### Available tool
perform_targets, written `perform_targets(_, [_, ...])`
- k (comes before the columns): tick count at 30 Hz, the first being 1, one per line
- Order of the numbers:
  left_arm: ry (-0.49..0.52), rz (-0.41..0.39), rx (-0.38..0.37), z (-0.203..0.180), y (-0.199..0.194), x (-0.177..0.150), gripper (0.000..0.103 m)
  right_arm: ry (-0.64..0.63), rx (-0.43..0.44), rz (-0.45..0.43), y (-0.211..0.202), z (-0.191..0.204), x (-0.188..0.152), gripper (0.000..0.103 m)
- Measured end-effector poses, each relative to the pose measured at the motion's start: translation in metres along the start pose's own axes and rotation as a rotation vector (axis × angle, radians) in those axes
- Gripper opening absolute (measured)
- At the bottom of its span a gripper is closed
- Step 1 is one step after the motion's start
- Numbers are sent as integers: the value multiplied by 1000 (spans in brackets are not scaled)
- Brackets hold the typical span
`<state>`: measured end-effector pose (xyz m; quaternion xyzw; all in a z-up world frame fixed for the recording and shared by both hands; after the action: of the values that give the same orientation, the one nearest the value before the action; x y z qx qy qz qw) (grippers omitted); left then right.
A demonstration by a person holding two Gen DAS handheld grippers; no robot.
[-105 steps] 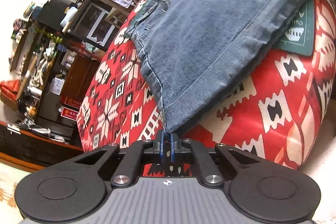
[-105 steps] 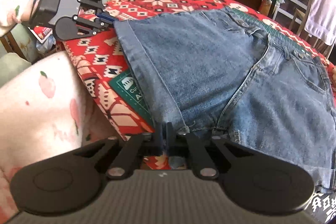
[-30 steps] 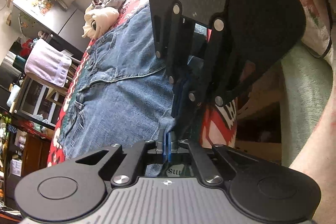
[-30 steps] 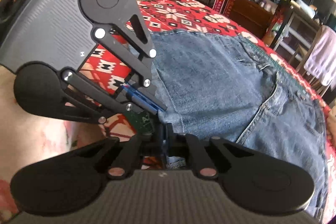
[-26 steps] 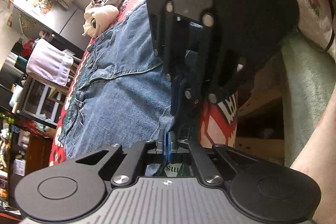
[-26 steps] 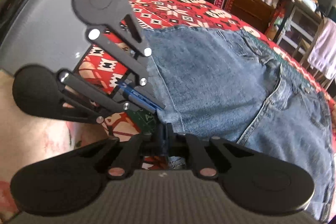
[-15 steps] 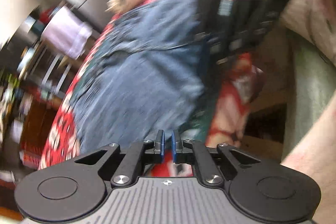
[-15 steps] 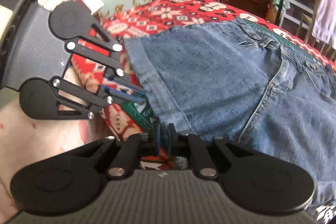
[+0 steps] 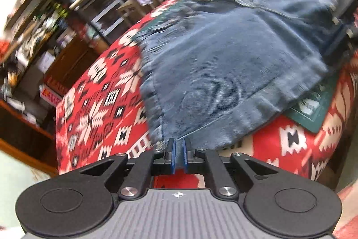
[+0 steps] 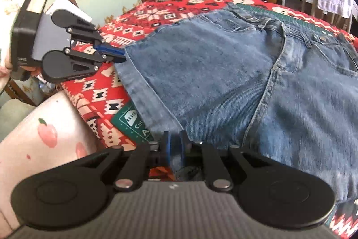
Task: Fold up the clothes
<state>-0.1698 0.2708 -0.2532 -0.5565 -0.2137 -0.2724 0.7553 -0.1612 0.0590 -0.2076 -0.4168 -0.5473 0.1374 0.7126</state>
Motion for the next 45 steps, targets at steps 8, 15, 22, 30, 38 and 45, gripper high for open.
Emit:
perform_targets(8, [-61, -3, 39, 5, -3, -7, 7, 17, 5, 3, -4, 2, -7, 10])
perform_targets(15, [-111, -13, 48, 3, -19, 2, 7, 48, -16, -76, -31, -7, -1, 15])
perform_targets(22, [-178, -106, -80, -46, -37, 53, 23, 127, -111, -159, -81, -48, 0, 20])
perform_targets(30, [-61, -174, -280, -147, -40, 107, 23, 263, -239, -148, -133, -109, -42, 20])
perform_targets(38, [157, -199, -438, -251, -36, 137, 23, 477, -342, -142, -167, -161, -102, 21])
perform_targets(45, [247, -135, -417, -288, -10, 135, 23, 755, -281, -182, -163, -196, -148, 19])
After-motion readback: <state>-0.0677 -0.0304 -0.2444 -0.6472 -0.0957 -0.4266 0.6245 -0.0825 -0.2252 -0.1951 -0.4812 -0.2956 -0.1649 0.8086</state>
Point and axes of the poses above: each gripper's, at about its wrist camera, not at the fingertips, and y roughly the way its jaws point, z to its left, x to its top, the point moved 4 cm from there along y, roughly the way its jaws point, and after that the axes turned 13 degrees about -y, right-handed, at the moved point
